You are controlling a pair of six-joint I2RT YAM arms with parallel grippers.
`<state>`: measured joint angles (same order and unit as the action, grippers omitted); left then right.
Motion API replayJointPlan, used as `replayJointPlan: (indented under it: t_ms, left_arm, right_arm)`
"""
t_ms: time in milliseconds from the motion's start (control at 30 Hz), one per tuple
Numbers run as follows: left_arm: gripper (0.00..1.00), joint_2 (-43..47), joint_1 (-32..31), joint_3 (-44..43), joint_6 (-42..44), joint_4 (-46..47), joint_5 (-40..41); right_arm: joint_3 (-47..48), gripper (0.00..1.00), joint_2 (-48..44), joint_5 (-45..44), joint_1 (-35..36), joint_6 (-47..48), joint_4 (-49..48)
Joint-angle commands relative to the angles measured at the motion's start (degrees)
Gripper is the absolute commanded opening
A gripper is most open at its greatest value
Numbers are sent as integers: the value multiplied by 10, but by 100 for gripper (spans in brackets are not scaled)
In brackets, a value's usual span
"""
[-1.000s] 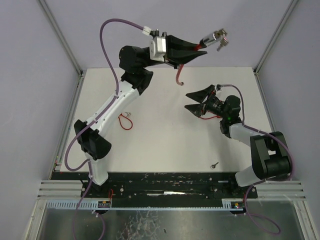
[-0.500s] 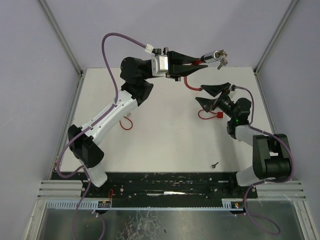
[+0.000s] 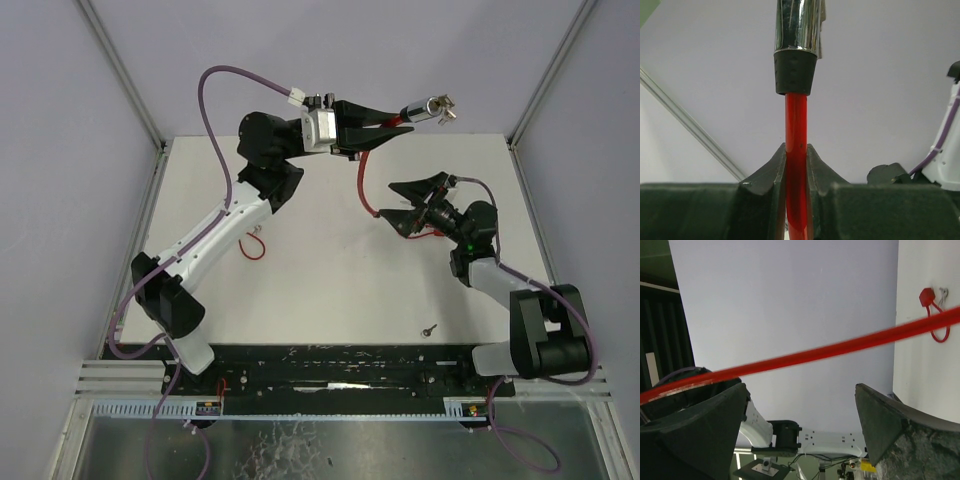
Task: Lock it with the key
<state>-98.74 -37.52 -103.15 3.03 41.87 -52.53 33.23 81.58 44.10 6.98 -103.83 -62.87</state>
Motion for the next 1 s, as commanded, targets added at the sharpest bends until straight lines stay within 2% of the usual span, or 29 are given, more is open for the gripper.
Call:
replayJointPlan:
  t_ms: [0, 100, 200, 400, 700, 967]
  left_arm:
    - [0, 24, -3, -24, 23, 31, 11]
    - [0, 12, -4, -23, -28, 95, 3]
    - [0, 4, -13, -24, -65, 137, -2]
    - [0, 23, -42, -1, -67, 148, -12]
    - [0, 53, -72, 58, -77, 191, -14]
    - [0, 80, -78, 111, -101, 226, -9]
  right_arm:
    - [-22, 95, -90, -12, 14, 37, 89]
    - [-18, 95, -89, -34, 27, 41, 101]
    - [-5, 94, -51, -36, 29, 15, 61]
    - [7, 92, 8, -52, 29, -6, 3]
    - [5, 90, 0, -63, 30, -12, -8]
    - [-3, 80, -5, -90, 25, -15, -29]
